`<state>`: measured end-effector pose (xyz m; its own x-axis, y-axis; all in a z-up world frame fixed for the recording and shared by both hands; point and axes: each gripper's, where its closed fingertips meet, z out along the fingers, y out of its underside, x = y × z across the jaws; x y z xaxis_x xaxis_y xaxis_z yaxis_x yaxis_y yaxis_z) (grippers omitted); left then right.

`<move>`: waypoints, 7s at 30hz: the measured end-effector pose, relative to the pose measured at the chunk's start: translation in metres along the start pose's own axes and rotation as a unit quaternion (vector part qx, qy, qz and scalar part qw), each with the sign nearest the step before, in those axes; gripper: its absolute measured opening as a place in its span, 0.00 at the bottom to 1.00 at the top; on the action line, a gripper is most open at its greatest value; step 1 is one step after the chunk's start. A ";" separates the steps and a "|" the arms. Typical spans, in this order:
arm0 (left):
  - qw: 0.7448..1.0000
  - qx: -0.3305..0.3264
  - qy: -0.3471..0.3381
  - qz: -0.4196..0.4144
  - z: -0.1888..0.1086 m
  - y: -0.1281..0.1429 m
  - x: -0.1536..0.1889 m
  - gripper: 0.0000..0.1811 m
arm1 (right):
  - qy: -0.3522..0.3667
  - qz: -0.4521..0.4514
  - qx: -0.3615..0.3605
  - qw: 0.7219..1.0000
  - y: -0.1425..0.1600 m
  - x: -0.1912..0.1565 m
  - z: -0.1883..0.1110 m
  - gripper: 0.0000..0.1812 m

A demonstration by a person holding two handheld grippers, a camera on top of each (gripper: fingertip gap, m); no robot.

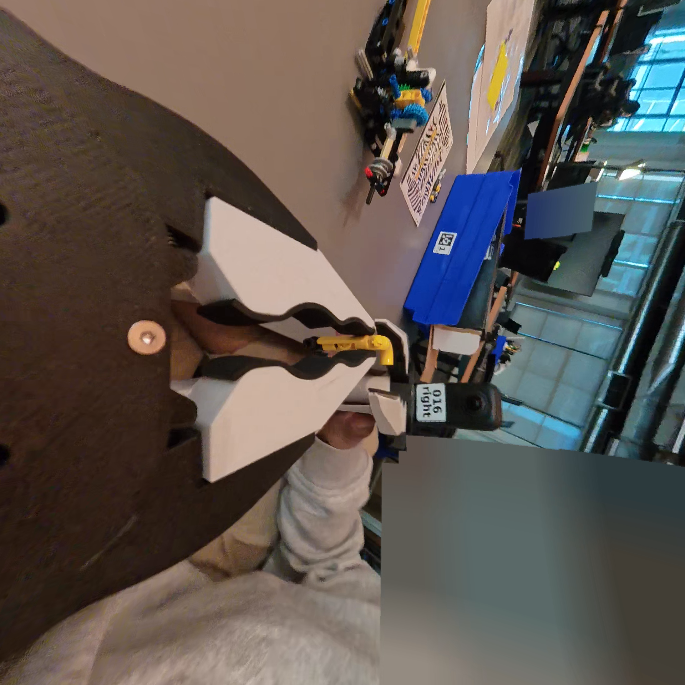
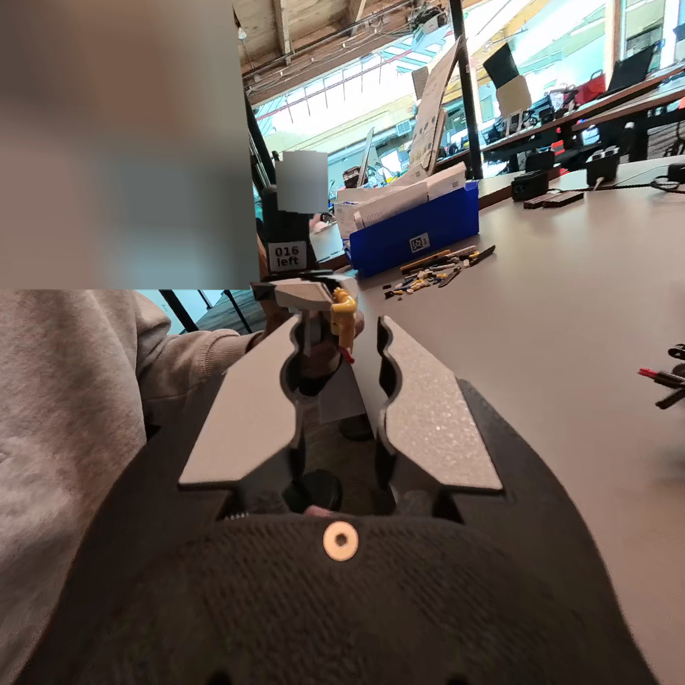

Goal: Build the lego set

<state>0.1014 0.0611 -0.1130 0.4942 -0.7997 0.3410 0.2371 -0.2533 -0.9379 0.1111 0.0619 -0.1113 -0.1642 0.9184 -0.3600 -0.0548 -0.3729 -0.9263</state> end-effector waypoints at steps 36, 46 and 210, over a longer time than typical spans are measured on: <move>0.997 -0.049 -0.029 0.057 0.000 0.021 -0.006 0.03 | 0.015 0.022 -0.055 0.998 0.016 0.014 -0.003 0.07; 0.997 -0.064 -0.020 0.032 -0.002 0.035 -0.017 0.02 | 0.017 0.049 -0.088 0.995 0.033 0.025 -0.001 0.07; 0.971 -0.072 0.037 -0.226 -0.005 0.038 -0.039 0.02 | 0.050 0.118 -0.101 0.987 0.048 0.041 0.002 0.08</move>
<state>0.0872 0.0800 -0.1623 0.3043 -0.6248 0.7191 0.2930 -0.6569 -0.6947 0.0996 0.0814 -0.1700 -0.0495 0.8209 -0.5689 0.1728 -0.5540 -0.8144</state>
